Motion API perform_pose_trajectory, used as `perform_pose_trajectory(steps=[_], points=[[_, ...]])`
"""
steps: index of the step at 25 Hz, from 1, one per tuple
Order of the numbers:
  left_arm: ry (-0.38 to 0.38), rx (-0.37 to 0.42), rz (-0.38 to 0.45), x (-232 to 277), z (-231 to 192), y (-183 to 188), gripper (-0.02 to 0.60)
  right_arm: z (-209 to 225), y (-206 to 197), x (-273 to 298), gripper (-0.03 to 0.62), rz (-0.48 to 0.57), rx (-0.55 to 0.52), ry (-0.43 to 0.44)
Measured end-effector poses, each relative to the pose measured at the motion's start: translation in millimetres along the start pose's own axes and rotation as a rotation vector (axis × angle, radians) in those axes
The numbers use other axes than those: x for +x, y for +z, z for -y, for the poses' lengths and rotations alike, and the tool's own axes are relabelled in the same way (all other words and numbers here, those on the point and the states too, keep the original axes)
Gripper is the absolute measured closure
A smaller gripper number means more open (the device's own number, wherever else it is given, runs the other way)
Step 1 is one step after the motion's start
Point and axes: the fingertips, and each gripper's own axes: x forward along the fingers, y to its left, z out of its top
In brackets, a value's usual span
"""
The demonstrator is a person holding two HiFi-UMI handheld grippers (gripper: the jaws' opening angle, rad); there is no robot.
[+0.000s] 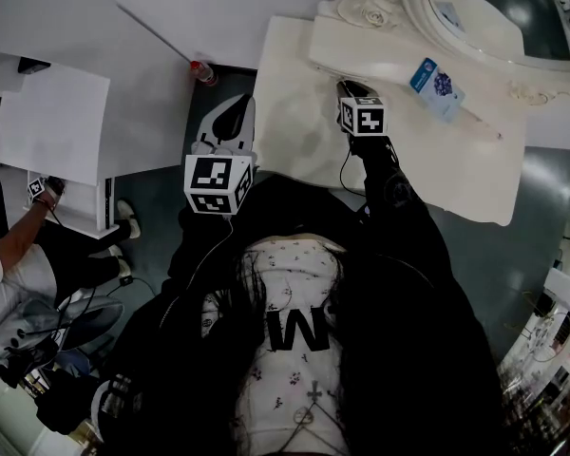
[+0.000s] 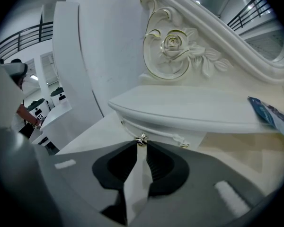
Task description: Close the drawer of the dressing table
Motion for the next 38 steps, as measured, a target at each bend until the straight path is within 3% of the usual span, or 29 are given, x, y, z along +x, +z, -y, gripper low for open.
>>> perform_pose_trajectory(steps=[15, 24, 38], points=[[-0.01, 0.013, -0.014, -4, 4, -5, 0.581, 4, 8, -5, 0.521, 0.057, 0.027, 0.01], [-0.031, 0.009, -0.017, -3, 7, -7, 0.581, -11, 27, -50, 0.52, 0.157, 0.155, 0.067], [-0.193, 0.03, -0.031, 15, 24, -14, 0.581, -55, 54, -138, 0.522, 0.334, 0.231, 0.064]])
